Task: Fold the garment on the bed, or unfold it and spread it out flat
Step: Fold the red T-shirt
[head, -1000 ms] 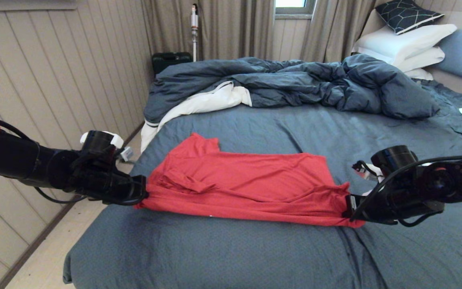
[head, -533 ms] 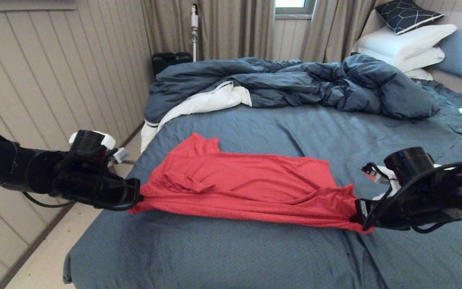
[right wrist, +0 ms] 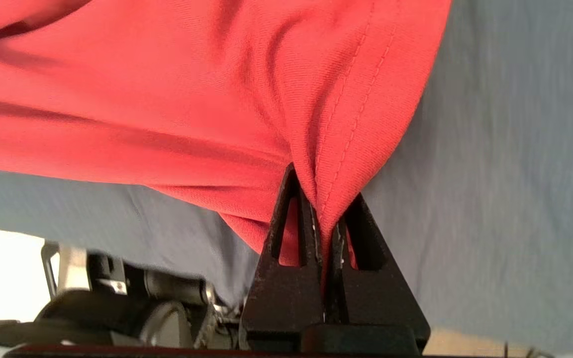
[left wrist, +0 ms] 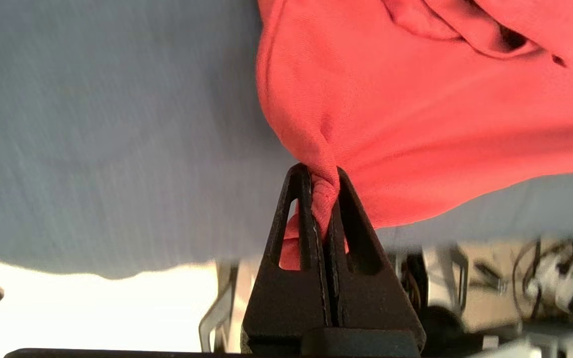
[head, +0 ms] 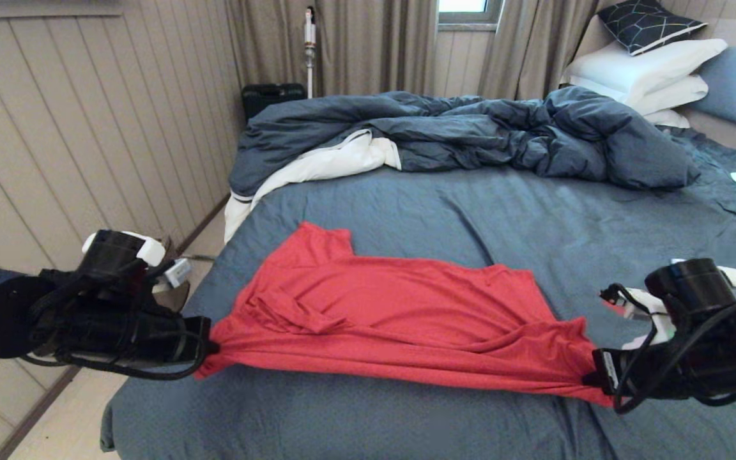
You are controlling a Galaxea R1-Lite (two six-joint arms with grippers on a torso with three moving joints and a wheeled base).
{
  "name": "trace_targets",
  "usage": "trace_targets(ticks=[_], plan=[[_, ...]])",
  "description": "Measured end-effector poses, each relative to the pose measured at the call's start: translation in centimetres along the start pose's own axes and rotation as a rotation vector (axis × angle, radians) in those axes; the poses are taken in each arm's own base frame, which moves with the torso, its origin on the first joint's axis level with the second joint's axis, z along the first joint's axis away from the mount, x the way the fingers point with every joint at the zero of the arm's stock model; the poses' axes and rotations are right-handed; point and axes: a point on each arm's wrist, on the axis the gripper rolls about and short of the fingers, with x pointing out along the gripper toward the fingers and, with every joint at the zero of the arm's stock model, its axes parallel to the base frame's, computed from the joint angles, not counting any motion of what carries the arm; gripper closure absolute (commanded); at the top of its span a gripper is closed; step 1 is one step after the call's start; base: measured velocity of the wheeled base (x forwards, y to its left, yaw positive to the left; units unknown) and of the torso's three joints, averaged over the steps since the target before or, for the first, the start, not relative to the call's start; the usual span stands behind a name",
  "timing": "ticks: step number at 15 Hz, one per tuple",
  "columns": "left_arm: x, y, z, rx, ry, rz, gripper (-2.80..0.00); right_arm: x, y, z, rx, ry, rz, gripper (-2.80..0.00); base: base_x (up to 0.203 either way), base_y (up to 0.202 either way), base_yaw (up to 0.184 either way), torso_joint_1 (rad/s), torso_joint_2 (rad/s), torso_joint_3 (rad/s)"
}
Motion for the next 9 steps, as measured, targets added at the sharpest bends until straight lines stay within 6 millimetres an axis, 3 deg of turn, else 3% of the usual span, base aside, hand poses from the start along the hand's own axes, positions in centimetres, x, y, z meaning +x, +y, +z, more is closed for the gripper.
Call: trace_targets(ticks=[4, 9], plan=[[-0.6, 0.2, -3.3, 0.007, 0.018, -0.009, 0.00, -0.2, -0.6, -2.3, 0.012, 0.038, -0.003, 0.00, 0.000, 0.000, 0.000, 0.000, 0.00, 0.000], [-0.6, 0.8, -5.8, 0.005, 0.012, -0.012, 0.00, -0.4, -0.7, -3.8, 0.018, 0.064, -0.003, 0.00, 0.000, 0.000, 0.000, 0.000, 0.00, 0.000]])
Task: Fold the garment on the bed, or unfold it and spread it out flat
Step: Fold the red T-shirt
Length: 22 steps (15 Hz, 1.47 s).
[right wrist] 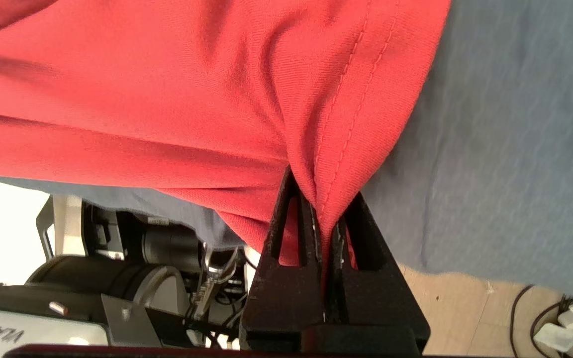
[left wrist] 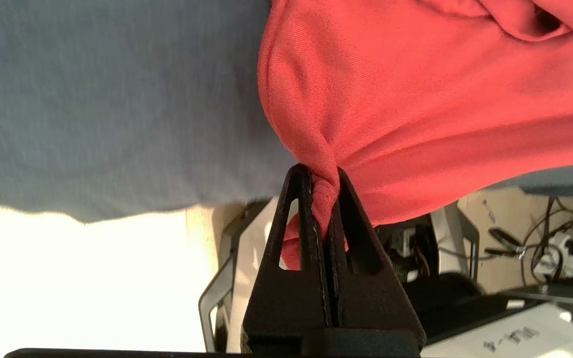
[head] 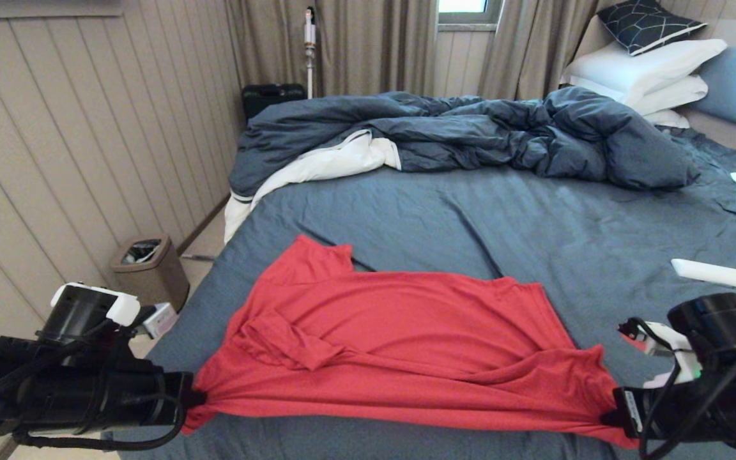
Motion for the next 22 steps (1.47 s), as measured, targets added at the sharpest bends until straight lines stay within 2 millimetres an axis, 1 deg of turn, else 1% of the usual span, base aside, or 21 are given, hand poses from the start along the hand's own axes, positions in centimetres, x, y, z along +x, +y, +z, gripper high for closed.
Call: trace_targets(ticks=[4, 6, 7, 13, 16, 19, 20, 21, 22], plan=[[-0.4, 0.2, -1.1, -0.003, 0.008, 0.000, 0.00, -0.2, 0.0, -1.0, 0.000, 0.013, 0.000, 0.00, 0.000, 0.000, 0.000, 0.000, 0.00, 0.000], [-0.4, 0.2, -1.2, 0.000, -0.011, -0.005, 0.00, -0.1, 0.0, -1.1, 0.001, 0.017, 0.000, 0.00, 0.000, 0.000, 0.000, 0.000, 0.00, 0.000], [-0.3, 0.2, -1.2, 0.001, -0.018, -0.006, -2.80, -0.1, 0.0, -1.1, 0.000, 0.018, 0.000, -2.80, 0.000, 0.000, 0.000, 0.000, 0.00, 0.000], [-0.6, 0.2, -1.3, 0.008, -0.044, -0.011, -2.80, -0.3, 0.0, -0.8, -0.005, -0.025, 0.007, -2.80, 0.000, 0.000, 0.000, 0.000, 0.00, 0.000], [-1.3, 0.0, -0.9, 0.017, -0.086, -0.016, -2.80, -1.0, 0.0, -0.6, -0.003, -0.060, 0.008, -2.80, 0.000, 0.000, 0.000, 0.000, 0.00, 0.000], [-2.0, -0.3, -0.1, 0.023, -0.138, -0.023, -2.80, -2.2, 0.0, -0.6, -0.006, -0.115, 0.009, -2.80, 0.000, 0.000, 0.000, 0.000, 0.00, 0.000], [-2.3, -0.3, 0.2, 0.025, -0.154, -0.026, -2.80, -2.6, 0.1, -0.6, -0.009, -0.133, 0.010, 0.00, 0.000, 0.000, 0.000, 0.000, 0.00, 0.000], [-2.5, -0.4, 0.5, 0.025, -0.168, -0.027, -2.80, -3.0, 0.2, -0.5, -0.013, -0.153, 0.010, 0.00, 0.000, 0.000, 0.000, 0.000, 0.00, 0.000], [-2.7, -0.5, 0.8, 0.027, -0.180, -0.028, 0.00, -3.3, 0.2, -0.4, -0.016, -0.170, 0.011, 0.00, 0.000, 0.000, 0.000, 0.000, 0.00, 0.000]])
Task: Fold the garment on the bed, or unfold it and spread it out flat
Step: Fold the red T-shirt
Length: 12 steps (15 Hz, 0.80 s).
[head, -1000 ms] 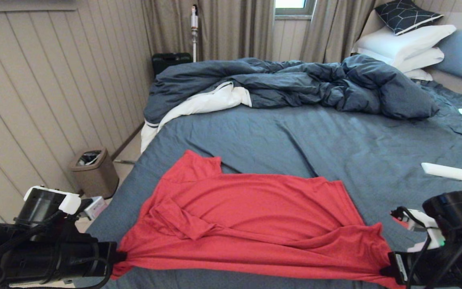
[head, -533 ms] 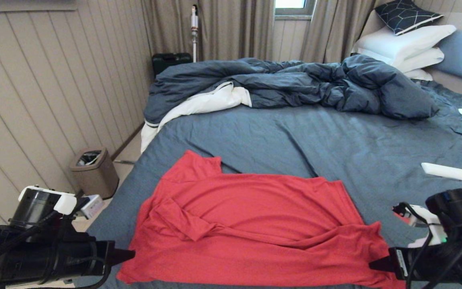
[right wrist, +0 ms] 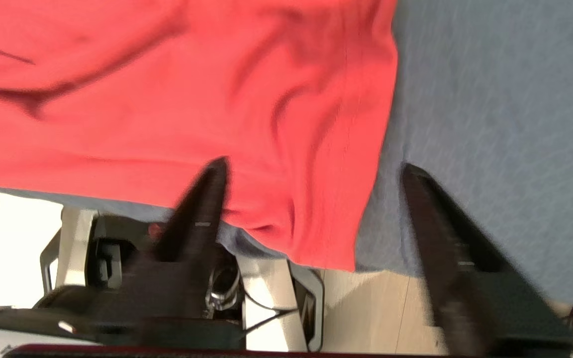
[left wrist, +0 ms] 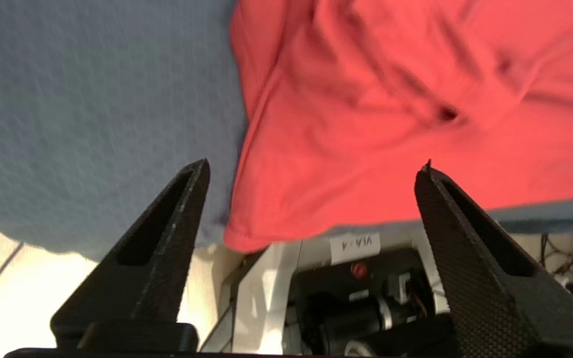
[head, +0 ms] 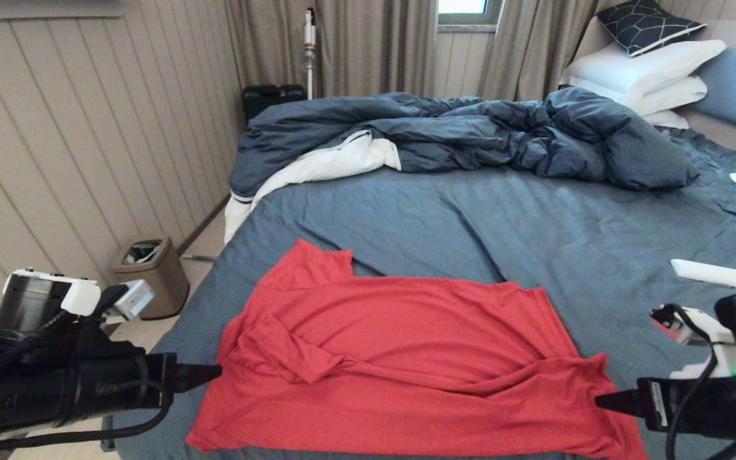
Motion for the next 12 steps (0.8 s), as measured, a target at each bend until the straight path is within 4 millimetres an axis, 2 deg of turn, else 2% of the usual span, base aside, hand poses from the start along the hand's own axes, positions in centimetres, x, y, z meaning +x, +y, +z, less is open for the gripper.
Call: trace_targets(ticks=[5, 10, 12], plan=[[0.1, -1.2, 1.6, 0.034, 0.004, -0.024, 0.00, -1.3, 0.7, 2.0, -0.018, -0.091, 0.019, 0.00, 0.000, 0.000, 0.000, 0.000, 0.00, 0.000], [2.2, -5.2, 0.6, 0.165, 0.139, -0.109, 0.00, -0.6, 1.7, 4.3, -0.027, -0.114, 0.052, 0.00, 0.000, 0.000, 0.000, 0.000, 0.00, 0.000], [3.4, -6.5, 1.1, 0.199, 0.137, -0.091, 0.00, 0.2, 1.8, 4.9, -0.023, -0.099, 0.056, 0.00, 0.000, 0.000, 0.000, 0.000, 0.00, 0.000]])
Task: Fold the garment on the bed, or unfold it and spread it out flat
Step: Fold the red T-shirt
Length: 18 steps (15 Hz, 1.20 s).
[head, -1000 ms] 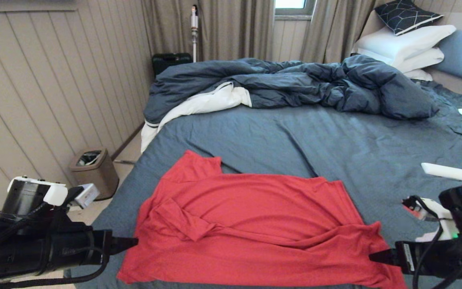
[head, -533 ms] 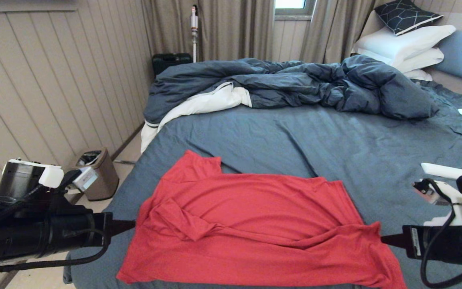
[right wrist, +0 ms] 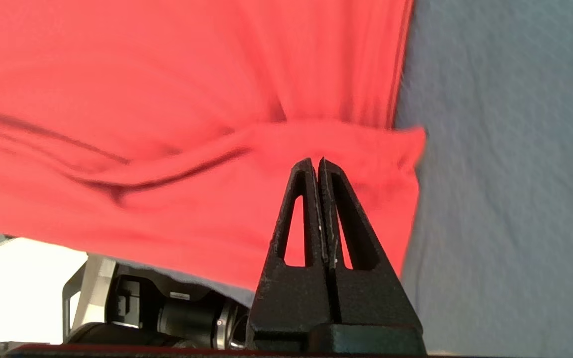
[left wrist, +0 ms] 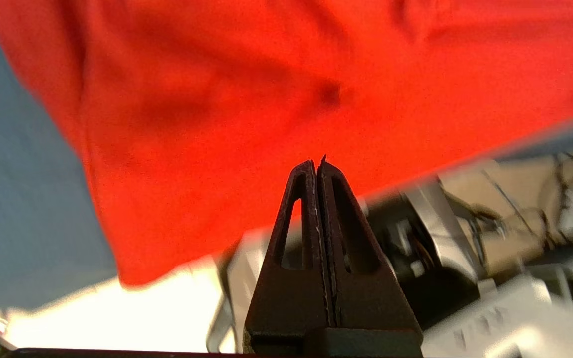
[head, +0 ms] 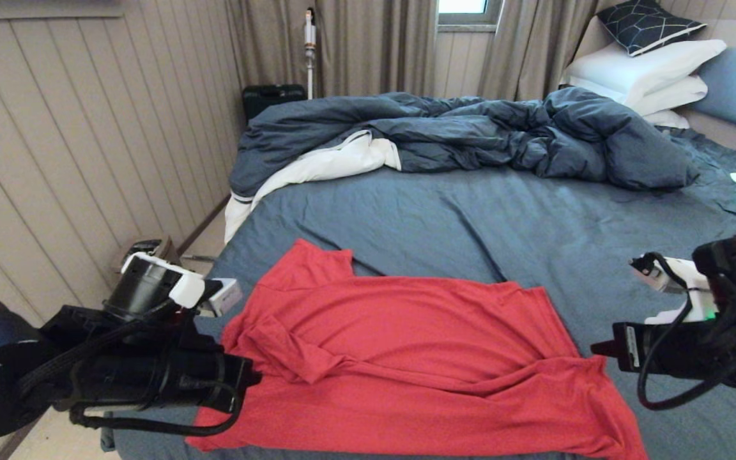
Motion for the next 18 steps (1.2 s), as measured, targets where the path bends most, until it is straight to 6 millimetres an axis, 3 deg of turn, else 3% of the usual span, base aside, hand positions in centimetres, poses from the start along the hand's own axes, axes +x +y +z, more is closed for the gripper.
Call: trace_targets(ticks=[4, 7, 8, 9, 18], plan=[[0.8, 0.1, 5.2, -0.023, -0.109, 0.035, 0.00, 1.6, 0.0, 2.7, 0.026, -0.017, 0.002, 0.00, 0.000, 0.000, 0.000, 0.000, 0.00, 0.000], [0.7, 2.5, 9.9, -0.075, -0.210, 0.090, 0.00, 2.8, -0.1, 4.9, 0.048, -0.046, 0.004, 0.00, 0.000, 0.000, 0.000, 0.000, 0.00, 0.000], [1.1, 3.5, 11.1, -0.093, -0.228, 0.107, 0.00, 3.4, -0.2, 5.4, 0.056, -0.043, 0.000, -0.15, 0.000, 0.000, 0.000, 0.000, 0.00, 0.000], [1.7, 4.3, 11.7, -0.106, -0.230, 0.123, -2.80, 4.0, -0.4, 5.7, 0.064, -0.040, -0.003, -2.80, 0.000, 0.000, 0.000, 0.000, 0.00, 0.000], [8.0, 6.9, 13.2, -0.125, -0.167, 0.161, -2.80, 7.4, -1.4, 7.8, 0.078, -0.029, -0.019, -2.80, 0.000, 0.000, 0.000, 0.000, 0.00, 0.000]])
